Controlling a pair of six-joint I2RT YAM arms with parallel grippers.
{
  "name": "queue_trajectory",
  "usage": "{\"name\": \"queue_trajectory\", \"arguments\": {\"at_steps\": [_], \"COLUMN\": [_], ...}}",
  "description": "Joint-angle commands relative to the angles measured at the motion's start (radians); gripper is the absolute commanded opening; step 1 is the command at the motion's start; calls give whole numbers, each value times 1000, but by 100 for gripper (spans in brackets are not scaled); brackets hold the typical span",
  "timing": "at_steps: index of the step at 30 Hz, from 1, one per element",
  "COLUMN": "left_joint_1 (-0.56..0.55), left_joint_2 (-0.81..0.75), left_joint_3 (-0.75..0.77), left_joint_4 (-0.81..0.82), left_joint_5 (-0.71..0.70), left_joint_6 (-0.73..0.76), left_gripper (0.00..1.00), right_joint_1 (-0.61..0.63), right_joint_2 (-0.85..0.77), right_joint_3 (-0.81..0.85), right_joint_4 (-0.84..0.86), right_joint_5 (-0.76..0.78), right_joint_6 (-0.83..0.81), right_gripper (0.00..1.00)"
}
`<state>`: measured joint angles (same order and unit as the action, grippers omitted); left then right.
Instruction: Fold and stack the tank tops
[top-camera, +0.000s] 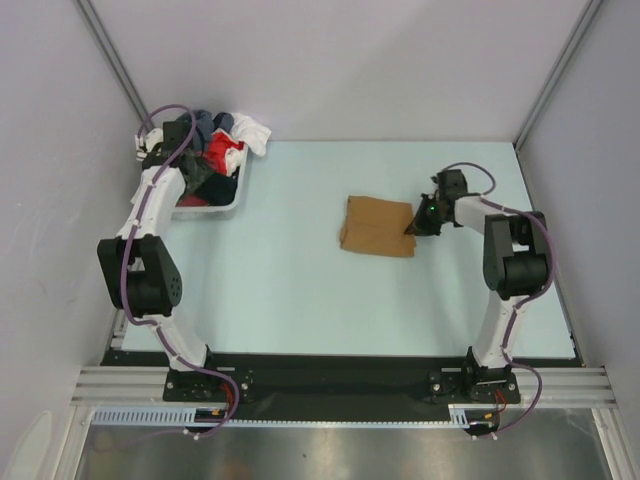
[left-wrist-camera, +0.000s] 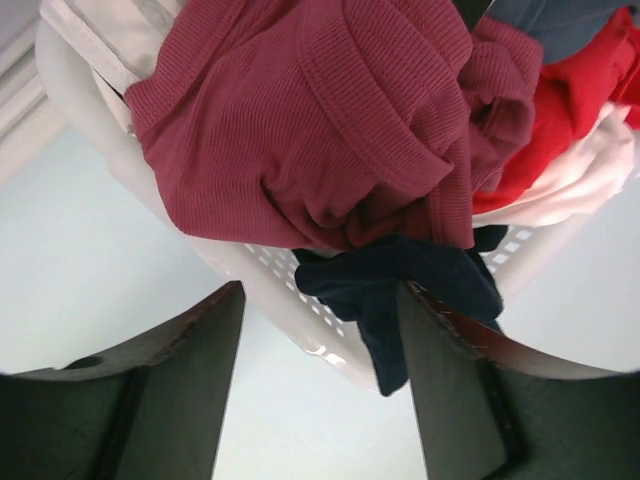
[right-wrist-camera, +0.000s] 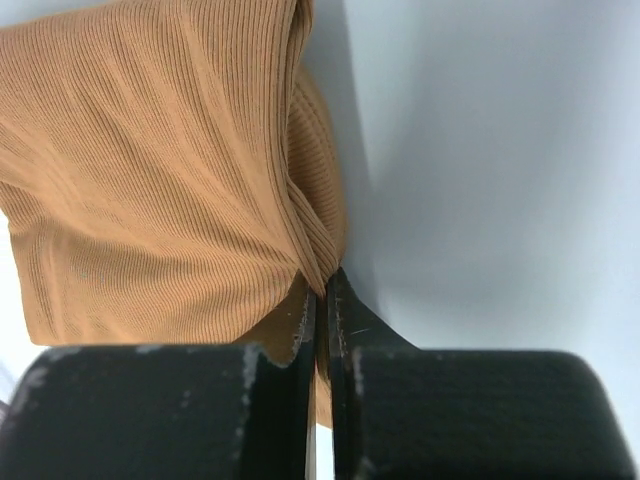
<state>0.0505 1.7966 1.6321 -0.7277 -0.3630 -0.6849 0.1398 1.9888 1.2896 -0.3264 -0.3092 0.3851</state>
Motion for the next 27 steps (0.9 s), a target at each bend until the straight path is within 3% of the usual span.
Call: {"name": "queue_trajectory", "arguments": {"at_steps": [1, 9, 19, 27], "left_joint_1": [3, 49, 92, 94], "left_joint_2": [-49, 46, 107, 188], "left_joint_3": [61, 236, 239, 298], "left_joint_4": [15, -121, -85, -75], "left_joint_5": [-13, -59, -45, -74], "left_joint_6": [-157, -202, -243, -252], "left_gripper": [71, 71, 70, 68], "right_joint_1": [-130, -400, -560, -672], "right_joint_2": [-90, -255, -415, -469], "right_joint_3": [-97, -335, -446, -526], "right_joint_4": [15, 138, 118, 174], "right_joint_5": [99, 150, 249, 213], "right_joint_6": [29, 164, 304, 383], "right_gripper": [0, 0, 0, 0]}}
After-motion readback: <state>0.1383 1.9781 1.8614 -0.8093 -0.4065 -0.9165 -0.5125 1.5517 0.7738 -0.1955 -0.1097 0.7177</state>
